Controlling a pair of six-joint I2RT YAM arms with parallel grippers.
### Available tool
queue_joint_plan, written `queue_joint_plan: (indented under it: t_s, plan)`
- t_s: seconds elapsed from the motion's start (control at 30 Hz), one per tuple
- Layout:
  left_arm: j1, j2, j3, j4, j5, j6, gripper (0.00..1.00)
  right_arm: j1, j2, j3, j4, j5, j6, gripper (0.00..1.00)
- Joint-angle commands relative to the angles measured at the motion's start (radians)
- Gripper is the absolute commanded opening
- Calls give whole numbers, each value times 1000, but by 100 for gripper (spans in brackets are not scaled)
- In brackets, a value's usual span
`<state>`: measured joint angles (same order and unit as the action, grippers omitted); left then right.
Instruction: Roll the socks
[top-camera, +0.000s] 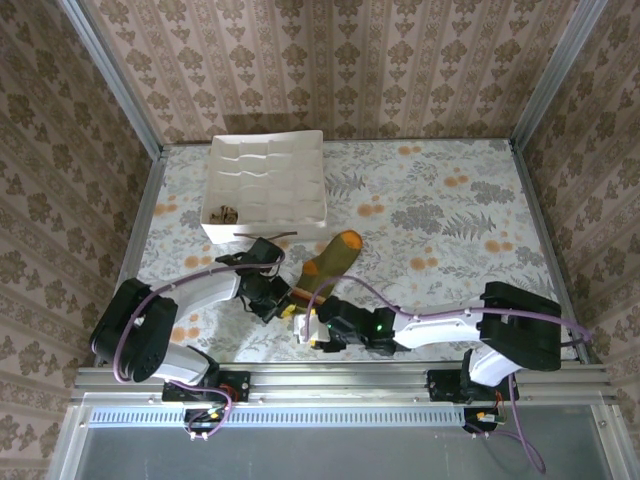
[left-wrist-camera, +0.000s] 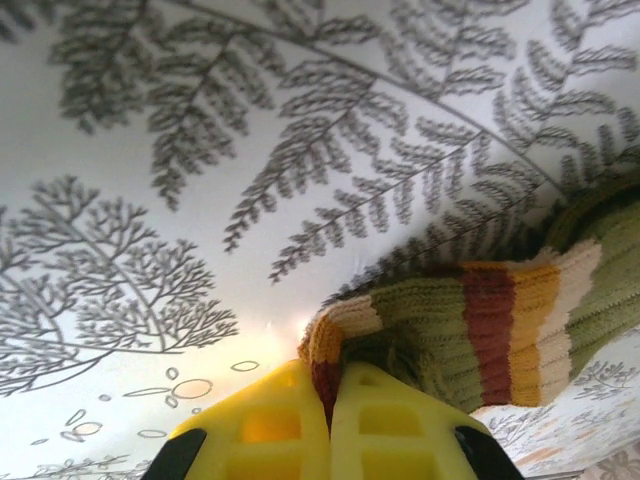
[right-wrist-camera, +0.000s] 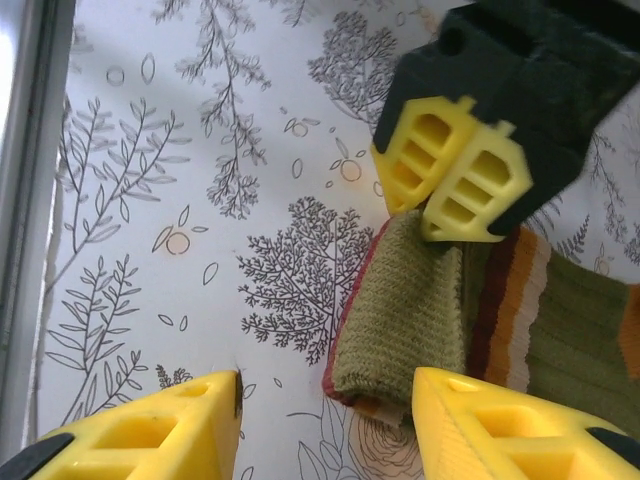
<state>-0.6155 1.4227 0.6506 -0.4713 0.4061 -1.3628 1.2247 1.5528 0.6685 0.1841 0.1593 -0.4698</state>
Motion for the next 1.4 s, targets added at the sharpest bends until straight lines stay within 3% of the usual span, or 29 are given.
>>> queue_joint_plan:
  t_s: [0.0, 0.37, 0.47, 0.6, 0.67, 0.73, 0.97, 1.13, 1.37]
  plan:
    - [-1, 14, -34, -121, -15, -13, 0, 33, 65, 34, 47, 174, -124, 48]
    - [11, 13, -28, -125, -7, 18, 0, 16, 241, 129, 88, 290, -166, 42]
    - [19, 8, -28, -127, -4, 25, 0, -2, 273, 149, 59, 295, -125, 32]
    - [35, -12, -26, -134, -6, 31, 0, -25, 275, 148, 5, 246, -51, 10]
    - [49, -34, -22, -141, -9, 34, 0, -38, 258, 139, -26, 187, -6, 2]
    - [63, -67, -22, -140, -13, 30, 1, -57, 235, 132, -65, 101, 42, 0]
    - [104, -213, -67, -49, -20, -32, 42, -189, 211, 115, -127, -257, 266, 0]
    - [99, -245, -81, 26, -11, -37, 46, -289, 229, 118, -127, -475, 386, 0]
    - [36, -239, -101, 158, -29, -78, 43, -437, 303, 141, -114, -708, 555, 0]
